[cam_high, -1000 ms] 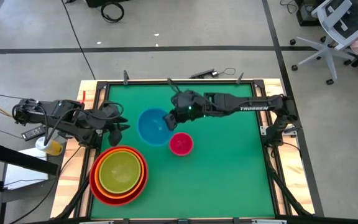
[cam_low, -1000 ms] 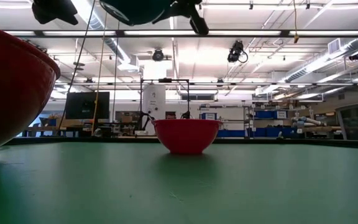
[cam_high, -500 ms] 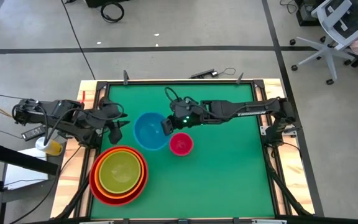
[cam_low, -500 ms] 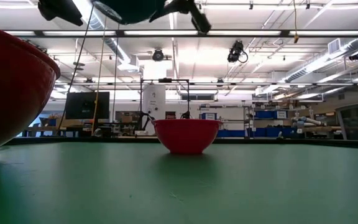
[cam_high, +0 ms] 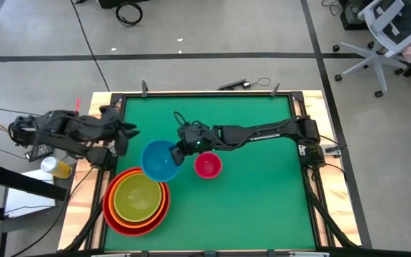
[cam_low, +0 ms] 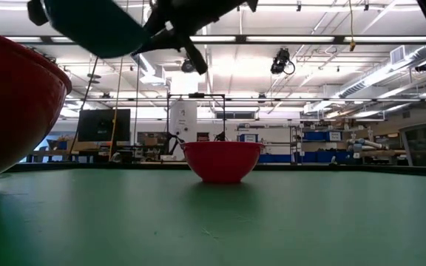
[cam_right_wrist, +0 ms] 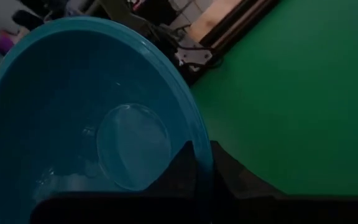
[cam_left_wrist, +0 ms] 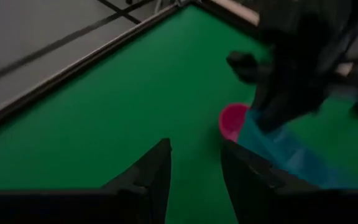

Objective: Nest bowls inside each other
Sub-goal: Stack the blue bowl into the top of the green bowl

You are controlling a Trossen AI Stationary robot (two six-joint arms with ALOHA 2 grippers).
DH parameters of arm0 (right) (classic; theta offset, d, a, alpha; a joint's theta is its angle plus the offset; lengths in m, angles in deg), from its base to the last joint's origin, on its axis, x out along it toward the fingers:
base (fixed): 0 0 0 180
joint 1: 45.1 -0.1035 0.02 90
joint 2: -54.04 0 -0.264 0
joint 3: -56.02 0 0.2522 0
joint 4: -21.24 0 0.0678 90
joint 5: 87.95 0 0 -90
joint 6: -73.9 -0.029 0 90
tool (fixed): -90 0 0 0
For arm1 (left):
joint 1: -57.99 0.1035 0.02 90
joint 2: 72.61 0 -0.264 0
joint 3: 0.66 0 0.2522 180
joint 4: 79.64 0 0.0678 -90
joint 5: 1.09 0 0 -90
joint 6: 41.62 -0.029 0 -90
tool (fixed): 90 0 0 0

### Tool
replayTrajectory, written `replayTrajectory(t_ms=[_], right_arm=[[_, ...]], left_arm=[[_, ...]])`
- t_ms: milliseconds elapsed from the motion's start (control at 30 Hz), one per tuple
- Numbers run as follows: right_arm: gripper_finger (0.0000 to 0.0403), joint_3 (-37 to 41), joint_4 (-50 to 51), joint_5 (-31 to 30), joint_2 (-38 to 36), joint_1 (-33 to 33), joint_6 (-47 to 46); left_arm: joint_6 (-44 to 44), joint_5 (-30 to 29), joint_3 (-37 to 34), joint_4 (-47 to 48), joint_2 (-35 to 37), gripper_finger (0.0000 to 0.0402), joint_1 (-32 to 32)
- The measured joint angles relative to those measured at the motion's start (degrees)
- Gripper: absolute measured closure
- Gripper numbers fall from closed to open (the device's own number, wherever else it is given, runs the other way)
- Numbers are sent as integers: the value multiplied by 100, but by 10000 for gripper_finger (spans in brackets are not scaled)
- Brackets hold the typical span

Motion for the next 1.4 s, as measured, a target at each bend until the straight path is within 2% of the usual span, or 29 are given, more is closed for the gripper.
replayTrajectory(t_ms=[133,300,433,567,700,1067,1400], right_arm=[[384,0,-38,-311,134,0,494],[384,-4,-343,-467,128,14,1307],[384,-4,-790,-132,236,31,1863],[384,-6,-2008,521,614,27,1914],[384,-138,-2549,808,1092,-45,1920],[383,-1447,-2379,1421,2215,-270,2208],[383,-1679,-2099,1846,2415,-286,2782]], left_arm=[[487,0,0,23,180,259,19],[687,13,-2,96,180,252,15],[823,17,-2,-50,189,251,17],[822,234,-2,-82,107,251,19],[797,273,-4,11,13,251,24],[818,326,-7,293,-48,251,181],[834,341,-7,551,-71,251,181]])
